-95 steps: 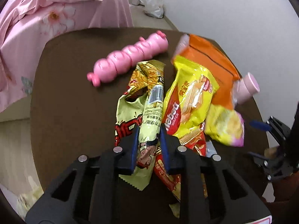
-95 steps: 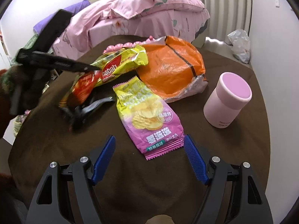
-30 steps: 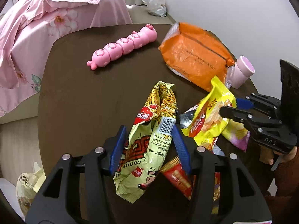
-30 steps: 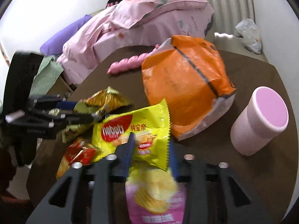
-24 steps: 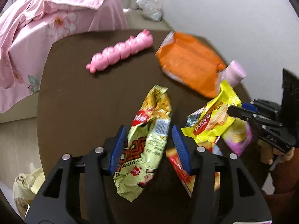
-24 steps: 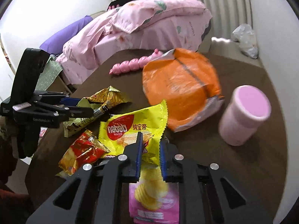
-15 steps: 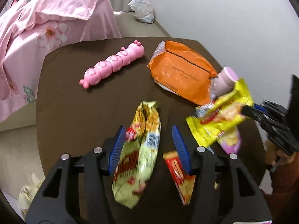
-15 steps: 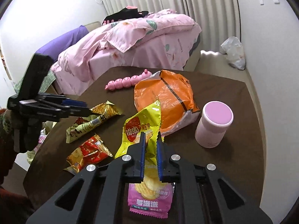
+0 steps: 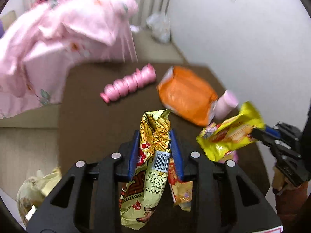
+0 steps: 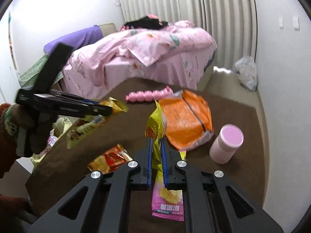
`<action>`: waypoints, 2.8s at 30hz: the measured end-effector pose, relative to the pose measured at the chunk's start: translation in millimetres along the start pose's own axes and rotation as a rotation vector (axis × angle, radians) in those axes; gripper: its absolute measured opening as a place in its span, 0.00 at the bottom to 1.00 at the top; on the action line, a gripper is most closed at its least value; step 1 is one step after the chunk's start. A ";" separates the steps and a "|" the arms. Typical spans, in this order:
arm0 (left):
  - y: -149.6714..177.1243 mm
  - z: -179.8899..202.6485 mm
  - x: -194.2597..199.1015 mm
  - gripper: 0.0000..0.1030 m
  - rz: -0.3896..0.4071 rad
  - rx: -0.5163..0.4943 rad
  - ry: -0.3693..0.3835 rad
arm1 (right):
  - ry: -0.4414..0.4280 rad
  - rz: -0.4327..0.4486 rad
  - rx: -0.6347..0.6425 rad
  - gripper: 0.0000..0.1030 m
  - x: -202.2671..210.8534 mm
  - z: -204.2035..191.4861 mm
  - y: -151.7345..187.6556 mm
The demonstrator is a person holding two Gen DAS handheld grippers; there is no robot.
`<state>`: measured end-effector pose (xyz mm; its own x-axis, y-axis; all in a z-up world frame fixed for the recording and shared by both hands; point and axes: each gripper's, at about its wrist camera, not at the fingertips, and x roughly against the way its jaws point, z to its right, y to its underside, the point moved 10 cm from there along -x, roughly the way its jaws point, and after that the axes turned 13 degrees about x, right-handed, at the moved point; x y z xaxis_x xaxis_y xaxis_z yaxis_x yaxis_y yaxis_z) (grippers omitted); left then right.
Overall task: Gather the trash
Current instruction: 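Carry both wrappers to the yellow bag and open both grippers over it, then move both grippers back over the table toward the orange plastic bag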
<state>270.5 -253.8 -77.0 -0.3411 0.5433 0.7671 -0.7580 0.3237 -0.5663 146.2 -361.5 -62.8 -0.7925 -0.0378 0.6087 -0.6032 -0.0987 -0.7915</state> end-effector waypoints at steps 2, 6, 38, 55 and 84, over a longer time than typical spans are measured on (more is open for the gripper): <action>-6.0 0.2 35.9 0.29 0.108 0.030 0.024 | 0.000 0.028 0.019 0.10 9.6 -7.2 -11.6; -12.5 -12.0 87.1 0.29 0.260 0.053 0.010 | -0.008 0.071 0.066 0.10 25.0 -27.5 -30.7; 93.9 -297.0 146.6 0.29 0.637 0.692 -0.100 | -0.420 0.038 0.294 0.10 -76.5 -260.6 -114.2; 179.4 -304.5 131.4 0.29 0.503 0.778 -0.092 | -0.593 -0.214 0.376 0.10 -154.1 -343.5 -49.0; 138.6 -266.0 166.4 0.49 0.464 0.685 -0.132 | -0.452 -0.096 0.310 0.35 -93.1 -273.5 -50.3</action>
<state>256.6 87.5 -107.9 -0.7318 0.3967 0.5542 -0.6802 -0.4759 -0.5576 225.7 -81.1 -94.8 -0.5765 -0.4300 0.6948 -0.5619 -0.4086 -0.7192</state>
